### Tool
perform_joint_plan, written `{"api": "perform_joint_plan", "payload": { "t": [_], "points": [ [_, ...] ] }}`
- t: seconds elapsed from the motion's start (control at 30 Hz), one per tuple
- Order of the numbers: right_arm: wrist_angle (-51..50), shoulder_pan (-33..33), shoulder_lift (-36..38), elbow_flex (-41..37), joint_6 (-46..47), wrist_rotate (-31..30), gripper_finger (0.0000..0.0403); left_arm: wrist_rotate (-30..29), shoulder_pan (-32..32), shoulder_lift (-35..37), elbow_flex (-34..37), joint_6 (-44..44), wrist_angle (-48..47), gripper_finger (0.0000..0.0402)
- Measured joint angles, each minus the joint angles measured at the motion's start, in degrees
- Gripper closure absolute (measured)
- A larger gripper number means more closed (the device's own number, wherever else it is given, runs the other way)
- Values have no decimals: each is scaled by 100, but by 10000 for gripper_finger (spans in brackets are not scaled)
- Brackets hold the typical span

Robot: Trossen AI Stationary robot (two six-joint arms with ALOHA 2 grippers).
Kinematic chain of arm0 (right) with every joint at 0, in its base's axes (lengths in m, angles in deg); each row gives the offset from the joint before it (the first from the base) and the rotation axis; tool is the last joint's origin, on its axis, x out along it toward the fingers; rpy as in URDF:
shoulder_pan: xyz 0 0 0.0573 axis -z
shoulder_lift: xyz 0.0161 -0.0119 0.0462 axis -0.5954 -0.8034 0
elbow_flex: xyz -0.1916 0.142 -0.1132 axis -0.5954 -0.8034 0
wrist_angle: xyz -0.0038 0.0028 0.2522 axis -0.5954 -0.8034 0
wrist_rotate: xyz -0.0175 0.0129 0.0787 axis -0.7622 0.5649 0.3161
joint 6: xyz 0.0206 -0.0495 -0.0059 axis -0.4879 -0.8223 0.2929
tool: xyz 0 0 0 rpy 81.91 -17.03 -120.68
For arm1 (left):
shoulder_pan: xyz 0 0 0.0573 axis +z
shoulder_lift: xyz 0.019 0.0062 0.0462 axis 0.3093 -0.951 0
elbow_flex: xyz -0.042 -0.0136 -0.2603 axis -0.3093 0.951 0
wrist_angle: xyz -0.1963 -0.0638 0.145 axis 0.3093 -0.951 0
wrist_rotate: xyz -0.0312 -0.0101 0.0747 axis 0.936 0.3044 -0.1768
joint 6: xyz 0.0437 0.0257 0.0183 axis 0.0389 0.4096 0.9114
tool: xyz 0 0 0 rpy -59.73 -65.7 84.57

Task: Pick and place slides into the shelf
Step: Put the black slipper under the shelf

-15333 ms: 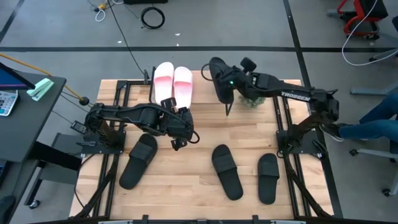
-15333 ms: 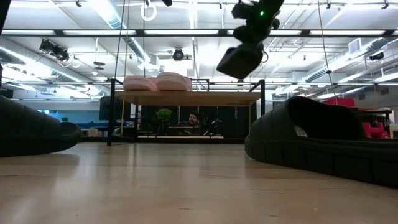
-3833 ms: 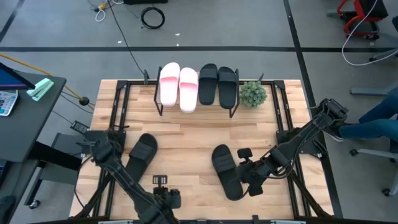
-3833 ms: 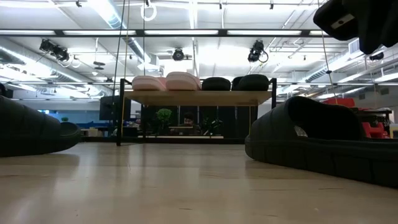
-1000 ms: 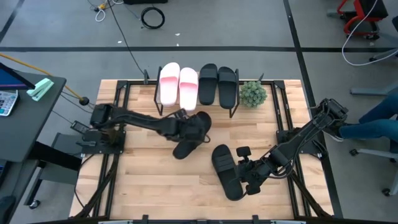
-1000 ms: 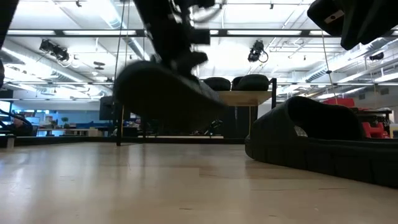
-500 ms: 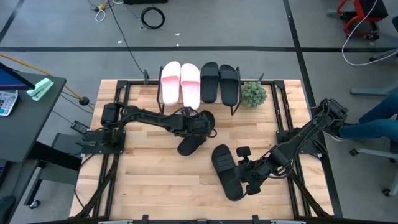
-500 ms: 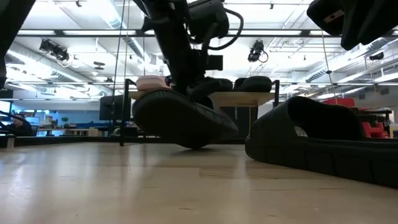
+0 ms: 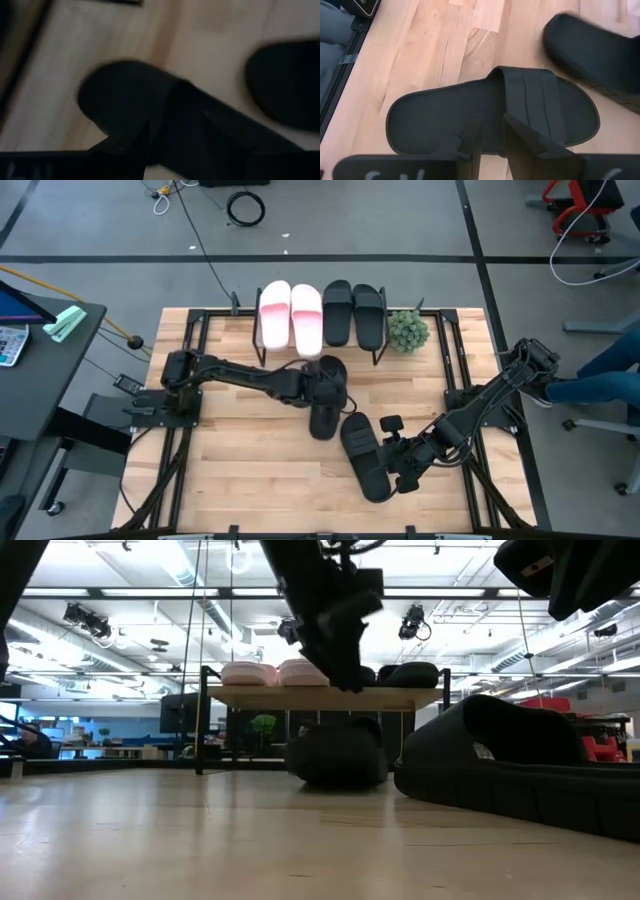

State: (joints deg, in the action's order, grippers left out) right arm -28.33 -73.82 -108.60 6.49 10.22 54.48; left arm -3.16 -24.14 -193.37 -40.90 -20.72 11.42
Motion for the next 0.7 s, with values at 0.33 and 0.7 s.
{"api": "perform_joint_plan", "payload": {
  "t": [0.33,0.7],
  "points": [
    [2,-1,0,0,7,0,321,1270,-926,14,-548,-391,-1866,307],
    [56,0,0,0,-28,0,321,1296,-1818,-311,-542,-51,-656,396]
  ]
}}
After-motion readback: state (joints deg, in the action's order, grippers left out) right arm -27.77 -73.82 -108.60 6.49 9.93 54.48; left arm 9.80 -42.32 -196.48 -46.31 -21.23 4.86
